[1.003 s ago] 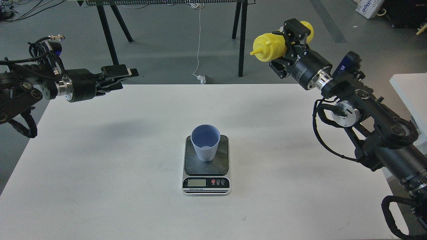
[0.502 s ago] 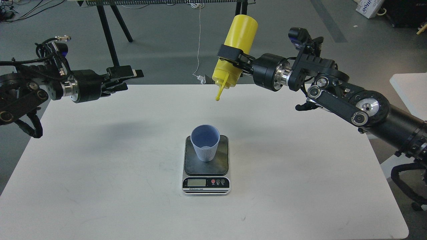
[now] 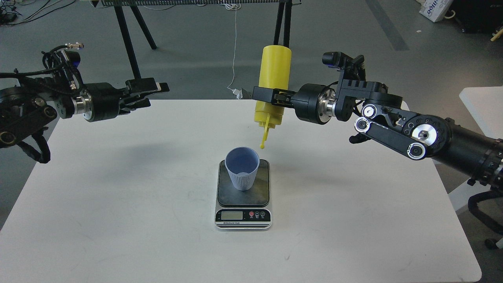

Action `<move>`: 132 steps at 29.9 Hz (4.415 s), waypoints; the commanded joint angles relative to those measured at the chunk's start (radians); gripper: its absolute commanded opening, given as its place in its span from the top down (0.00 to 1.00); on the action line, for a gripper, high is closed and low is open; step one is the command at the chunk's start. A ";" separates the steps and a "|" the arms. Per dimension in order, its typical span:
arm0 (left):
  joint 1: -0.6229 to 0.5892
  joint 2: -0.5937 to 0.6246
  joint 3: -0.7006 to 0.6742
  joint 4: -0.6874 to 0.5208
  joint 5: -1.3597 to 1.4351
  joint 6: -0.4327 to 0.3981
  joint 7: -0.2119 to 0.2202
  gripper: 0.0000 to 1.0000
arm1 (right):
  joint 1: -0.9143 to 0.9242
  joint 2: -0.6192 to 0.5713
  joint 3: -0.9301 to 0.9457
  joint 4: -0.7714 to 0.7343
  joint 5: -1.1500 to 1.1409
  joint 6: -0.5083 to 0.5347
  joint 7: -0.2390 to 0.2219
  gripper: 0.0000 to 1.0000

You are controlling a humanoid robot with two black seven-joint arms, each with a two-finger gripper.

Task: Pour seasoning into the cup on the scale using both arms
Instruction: 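Tilt the yellow bottle nozzle into the blue cup to pour, then lower the yellow bottle upright onto the table and release it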

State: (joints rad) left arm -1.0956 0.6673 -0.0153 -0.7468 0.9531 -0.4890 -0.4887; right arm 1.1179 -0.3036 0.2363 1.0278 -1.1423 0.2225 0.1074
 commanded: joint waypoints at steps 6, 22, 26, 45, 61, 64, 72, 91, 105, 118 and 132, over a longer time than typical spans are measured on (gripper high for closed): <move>0.000 0.000 0.000 0.000 0.000 0.000 0.000 0.01 | -0.016 0.015 -0.005 -0.006 -0.020 -0.012 0.000 0.99; 0.005 0.000 0.001 0.001 0.000 0.000 0.000 0.01 | -0.041 0.126 -0.005 -0.078 -0.020 -0.051 0.002 0.99; 0.006 0.000 0.001 0.001 0.000 0.000 0.000 0.01 | -0.046 0.132 0.034 -0.083 0.002 -0.060 -0.003 0.99; 0.003 -0.003 0.002 0.000 0.003 0.000 0.000 0.01 | -0.196 0.078 0.763 -0.094 1.251 -0.043 -0.187 0.99; 0.005 -0.015 0.005 0.001 0.009 0.000 0.000 0.01 | -0.746 0.077 0.949 0.011 1.466 0.168 -0.388 0.98; 0.005 -0.015 0.005 0.001 0.009 0.000 0.000 0.01 | -0.791 0.075 0.946 -0.002 1.463 0.241 -0.408 0.98; 0.008 -0.012 0.006 0.001 0.009 0.000 0.000 0.01 | -0.892 0.052 0.940 -0.063 1.458 0.266 -0.433 0.98; 0.014 -0.011 0.008 0.000 0.009 0.000 0.000 0.01 | -0.949 0.080 0.861 -0.087 1.458 0.266 -0.419 0.80; 0.014 -0.014 0.011 0.000 0.009 0.000 0.000 0.01 | -0.967 0.080 0.859 -0.075 1.458 0.266 -0.419 0.01; 0.002 0.000 0.014 0.000 0.012 0.000 0.000 0.01 | -1.093 -0.008 0.879 0.066 1.466 0.266 -0.428 0.01; 0.010 0.003 0.014 0.000 0.012 0.000 0.000 0.01 | -1.234 -0.100 0.937 0.196 1.469 0.266 -0.426 0.01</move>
State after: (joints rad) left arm -1.0862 0.6697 -0.0009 -0.7470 0.9648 -0.4887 -0.4887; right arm -0.1010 -0.3891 1.1642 1.2202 0.3252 0.4888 -0.3190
